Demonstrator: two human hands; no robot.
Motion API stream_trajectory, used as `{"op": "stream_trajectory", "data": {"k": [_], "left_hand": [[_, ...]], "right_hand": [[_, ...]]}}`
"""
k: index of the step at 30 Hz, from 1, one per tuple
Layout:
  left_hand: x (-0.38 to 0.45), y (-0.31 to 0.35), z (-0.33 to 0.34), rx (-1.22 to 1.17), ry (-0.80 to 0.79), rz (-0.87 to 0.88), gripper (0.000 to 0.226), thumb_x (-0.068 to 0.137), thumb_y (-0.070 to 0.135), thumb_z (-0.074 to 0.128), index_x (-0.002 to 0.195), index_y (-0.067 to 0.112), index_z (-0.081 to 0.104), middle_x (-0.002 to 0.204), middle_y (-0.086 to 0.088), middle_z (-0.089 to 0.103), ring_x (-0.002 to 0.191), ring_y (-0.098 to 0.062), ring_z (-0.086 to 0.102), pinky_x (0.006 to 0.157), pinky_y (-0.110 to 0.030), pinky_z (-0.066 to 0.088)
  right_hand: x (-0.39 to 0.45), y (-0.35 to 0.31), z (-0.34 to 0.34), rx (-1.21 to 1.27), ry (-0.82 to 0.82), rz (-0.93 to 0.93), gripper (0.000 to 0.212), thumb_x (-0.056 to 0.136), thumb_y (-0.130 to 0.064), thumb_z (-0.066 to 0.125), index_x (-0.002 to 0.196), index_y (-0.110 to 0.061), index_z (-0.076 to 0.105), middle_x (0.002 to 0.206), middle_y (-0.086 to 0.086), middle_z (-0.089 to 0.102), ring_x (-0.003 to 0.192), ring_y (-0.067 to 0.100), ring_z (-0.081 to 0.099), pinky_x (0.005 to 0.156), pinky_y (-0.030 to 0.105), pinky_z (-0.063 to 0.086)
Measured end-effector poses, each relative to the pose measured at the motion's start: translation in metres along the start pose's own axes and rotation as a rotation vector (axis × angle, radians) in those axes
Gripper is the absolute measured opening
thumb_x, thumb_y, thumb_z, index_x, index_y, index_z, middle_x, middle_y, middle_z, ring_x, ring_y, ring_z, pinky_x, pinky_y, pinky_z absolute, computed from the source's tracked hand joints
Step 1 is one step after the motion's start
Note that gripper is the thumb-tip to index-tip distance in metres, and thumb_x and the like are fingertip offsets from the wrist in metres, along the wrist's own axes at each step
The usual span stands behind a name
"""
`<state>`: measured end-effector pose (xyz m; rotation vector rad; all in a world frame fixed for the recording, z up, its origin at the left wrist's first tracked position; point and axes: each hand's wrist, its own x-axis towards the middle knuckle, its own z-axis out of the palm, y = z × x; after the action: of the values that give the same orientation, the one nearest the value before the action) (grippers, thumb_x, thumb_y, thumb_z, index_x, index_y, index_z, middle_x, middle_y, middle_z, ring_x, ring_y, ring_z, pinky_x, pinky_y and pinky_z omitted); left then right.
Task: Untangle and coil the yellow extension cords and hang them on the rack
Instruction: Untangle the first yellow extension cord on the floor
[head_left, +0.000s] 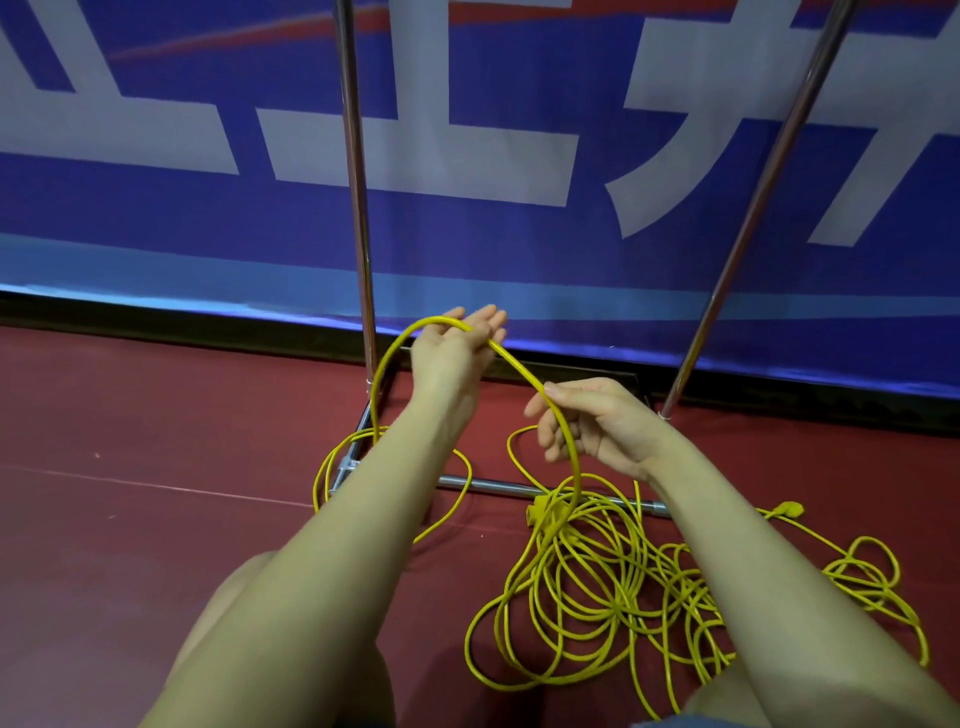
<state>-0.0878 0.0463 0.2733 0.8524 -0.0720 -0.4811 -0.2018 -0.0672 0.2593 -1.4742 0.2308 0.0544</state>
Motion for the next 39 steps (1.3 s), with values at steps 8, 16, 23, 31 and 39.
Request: {"op": "stream_trajectory", "data": {"k": [8,16,23,31,39], "left_hand": [[0.006,0.007,-0.011,-0.074,0.068,-0.025,0.041,0.092,-0.006,0.051,0.130,-0.007,0.036,0.114,-0.020,0.057,0.088,-0.025,0.066,0.071,-0.032,0.059],[-0.014,-0.011,0.007,0.127,-0.170,-0.134,0.039,0.090,-0.013,0.048,0.126,-0.006,0.035,0.092,-0.016,0.065,0.069,-0.016,0.070,0.067,-0.026,0.059],[0.010,0.019,-0.007,-0.071,0.032,-0.107,0.011,0.094,-0.011,0.042,0.090,-0.007,0.051,0.129,-0.026,0.054,0.117,-0.031,0.056,0.086,-0.029,0.050],[-0.004,0.001,-0.004,0.230,-0.123,-0.339,0.007,0.094,0.001,0.051,0.092,-0.005,0.055,0.084,-0.018,0.065,0.065,-0.017,0.070,0.065,-0.028,0.058],[0.000,0.000,0.001,0.149,-0.141,-0.116,0.035,0.092,-0.015,0.039,0.123,0.001,0.040,0.094,-0.018,0.063,0.064,-0.018,0.069,0.063,-0.028,0.059]], "right_hand": [[-0.004,0.003,-0.011,-0.045,0.033,-0.005,0.024,0.092,-0.017,0.048,0.083,-0.002,0.064,0.055,0.008,0.061,0.040,0.015,0.056,0.044,0.020,0.047],[0.000,0.000,-0.006,0.010,0.038,-0.029,0.026,0.095,-0.018,0.045,0.086,-0.002,0.064,0.057,0.008,0.063,0.040,0.014,0.056,0.045,0.020,0.046],[-0.007,-0.002,-0.015,0.007,0.019,-0.015,0.029,0.081,-0.028,0.052,0.080,-0.001,0.064,0.055,0.010,0.062,0.042,0.017,0.057,0.045,0.023,0.049],[-0.003,0.004,-0.012,-0.080,0.056,0.011,0.026,0.095,-0.017,0.048,0.083,-0.001,0.065,0.056,0.009,0.063,0.039,0.014,0.056,0.043,0.019,0.046],[-0.001,0.003,-0.003,-0.036,0.009,0.030,0.030,0.097,-0.021,0.044,0.085,-0.001,0.063,0.058,0.009,0.064,0.044,0.015,0.059,0.049,0.022,0.047]]}}
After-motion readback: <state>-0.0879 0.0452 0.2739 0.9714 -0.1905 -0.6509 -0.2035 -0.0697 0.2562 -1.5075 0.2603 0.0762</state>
